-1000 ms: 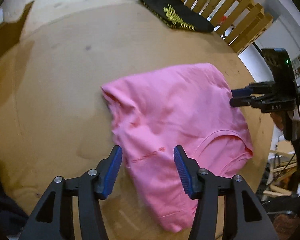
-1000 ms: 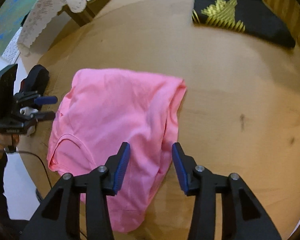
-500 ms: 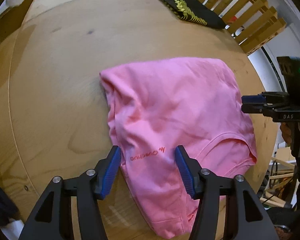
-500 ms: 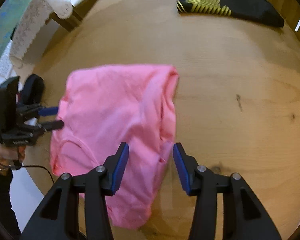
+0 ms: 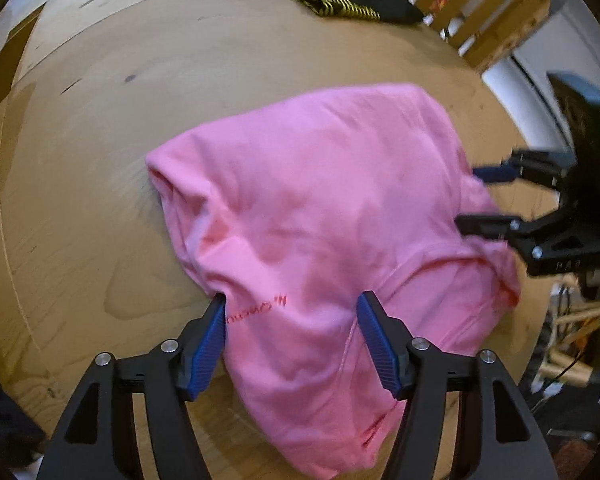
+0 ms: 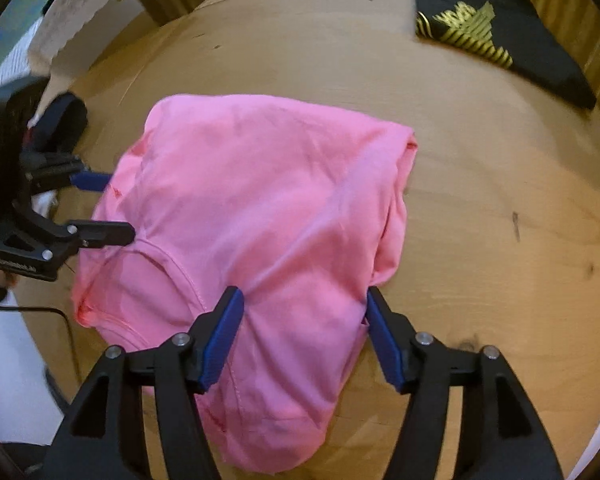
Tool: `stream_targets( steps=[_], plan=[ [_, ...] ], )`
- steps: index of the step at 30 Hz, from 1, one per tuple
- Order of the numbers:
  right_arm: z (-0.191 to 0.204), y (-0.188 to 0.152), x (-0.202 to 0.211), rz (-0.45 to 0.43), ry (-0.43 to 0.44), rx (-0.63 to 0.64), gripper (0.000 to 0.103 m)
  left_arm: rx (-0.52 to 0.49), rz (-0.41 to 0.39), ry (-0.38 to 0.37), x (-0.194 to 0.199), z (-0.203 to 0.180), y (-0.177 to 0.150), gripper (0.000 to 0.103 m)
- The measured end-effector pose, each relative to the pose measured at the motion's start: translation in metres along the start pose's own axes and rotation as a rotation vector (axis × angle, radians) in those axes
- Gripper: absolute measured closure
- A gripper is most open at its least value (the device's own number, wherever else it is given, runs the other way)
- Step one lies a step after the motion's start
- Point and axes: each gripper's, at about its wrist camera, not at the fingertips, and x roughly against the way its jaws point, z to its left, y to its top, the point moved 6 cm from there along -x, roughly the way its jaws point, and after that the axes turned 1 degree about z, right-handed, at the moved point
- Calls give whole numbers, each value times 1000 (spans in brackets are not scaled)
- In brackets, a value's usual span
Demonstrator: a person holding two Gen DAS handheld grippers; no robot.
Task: Fold clothes
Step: 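Grasp the folded pink shirt with both grippers and lift it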
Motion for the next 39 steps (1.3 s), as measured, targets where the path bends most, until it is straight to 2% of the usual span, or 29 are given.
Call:
stream_targets(
  steps=[2,5,7,9,10,12,13,14,15,16,17,24,27,31,36,39],
  plan=[
    [0,-1,1,-3,0,7,42,19,6,31,1,7,-2,42],
    [0,0,1,-5,-8,3,36,73,-7,-15,0,10,2,39],
    [3,0,1,-9,-26,9,35,18,-5,12,-5,-2,3,34],
    [10,-1,0,-29,-31,62,36,-38,-6,39,-9,-15,5,33],
    [14,-2,0,-40,-31,91,40,-56,-16,33,-11,-20,6,34],
    [20,-4,1,-58,-15,131,57,-91,-35,16,-13,-31,8,38],
    [23,-4,2,-62,7,140,76,-108,-45,8,-14,-36,9,44],
    [24,-4,2,-63,27,147,84,-128,-57,0,-14,-41,10,55],
    [26,-5,2,-62,45,153,84,-133,-65,-17,-14,-44,10,63],
    [27,-5,2,-61,63,159,84,-130,-65,-55,-15,-48,10,80],
    [26,-7,4,-62,76,166,85,-128,-73,-80,-17,-53,10,81],
    [6,-14,29,-101,121,141,87,-105,-164,-134,-14,-67,19,82],
    [-1,-19,54,-151,108,138,87,-123,-219,-144,1,-79,36,82],
    [-24,-7,97,-236,81,123,87,-180,-301,-148,36,-100,73,82],
    [-52,47,146,-357,-49,130,87,-248,-391,-123,81,-115,133,82],
    [-77,85,166,-420,-146,116,87,-274,-452,-93,102,-118,182,82]
  ],
)
